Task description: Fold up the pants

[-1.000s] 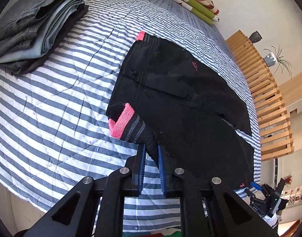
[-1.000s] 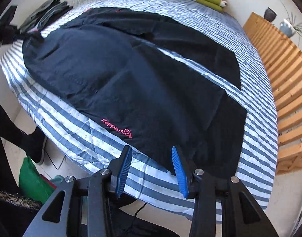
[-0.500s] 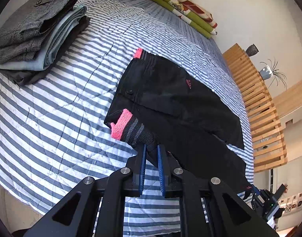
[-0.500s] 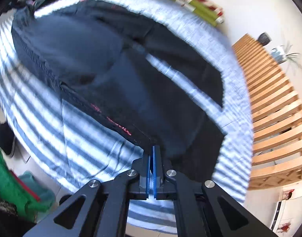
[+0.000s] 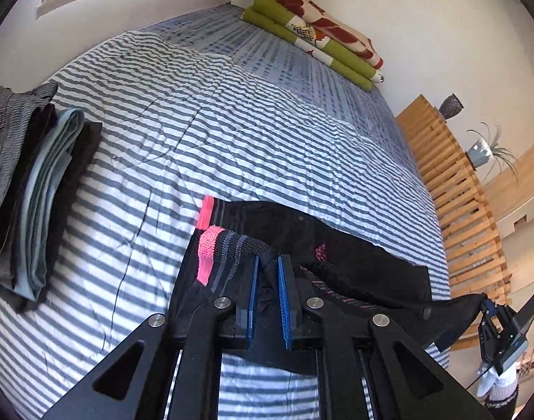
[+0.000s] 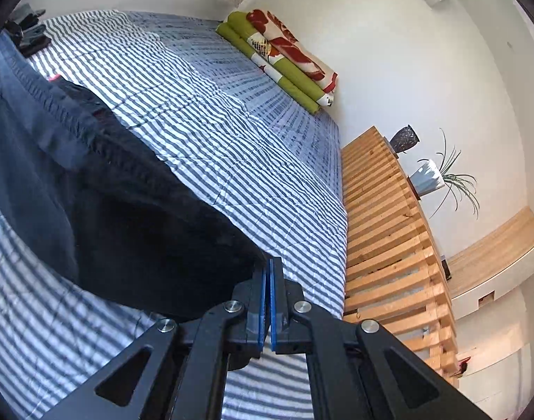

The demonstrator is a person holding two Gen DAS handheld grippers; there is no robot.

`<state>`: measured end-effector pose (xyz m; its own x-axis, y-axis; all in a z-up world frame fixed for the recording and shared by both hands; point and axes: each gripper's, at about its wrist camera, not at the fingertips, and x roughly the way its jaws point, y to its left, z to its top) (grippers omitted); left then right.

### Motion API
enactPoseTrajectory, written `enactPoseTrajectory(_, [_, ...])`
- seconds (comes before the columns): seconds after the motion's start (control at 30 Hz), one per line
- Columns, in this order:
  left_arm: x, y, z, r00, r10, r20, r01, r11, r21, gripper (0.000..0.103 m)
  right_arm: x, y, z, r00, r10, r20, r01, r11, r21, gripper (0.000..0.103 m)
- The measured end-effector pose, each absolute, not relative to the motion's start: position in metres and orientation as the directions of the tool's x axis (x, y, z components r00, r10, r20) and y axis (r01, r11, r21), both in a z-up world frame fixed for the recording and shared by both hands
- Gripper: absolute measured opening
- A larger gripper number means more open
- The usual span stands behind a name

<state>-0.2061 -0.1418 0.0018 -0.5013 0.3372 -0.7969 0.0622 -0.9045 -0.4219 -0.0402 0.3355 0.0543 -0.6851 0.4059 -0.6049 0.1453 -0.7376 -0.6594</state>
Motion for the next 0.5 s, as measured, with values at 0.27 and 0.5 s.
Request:
enactPoseTrajectory(0.27, [-0.319,-0.121,-0.103,-0.363,0.257,-0.896,0.143,-0.935,-0.326,0.012,-0.18,0.342,-0.038,-0.549,0.471,-0.691,0.221,-0.715,-0.663,0.001])
enactPoseTrajectory(0.5, [-0.351,-0.114,-0.13,-0.347,0.206,-0.915,0.15,-0.951,-0.271,0.036,-0.226,0.345,-0.119,-0.428,0.506,-0.749,0.331,-0.684,-0.65,0.002])
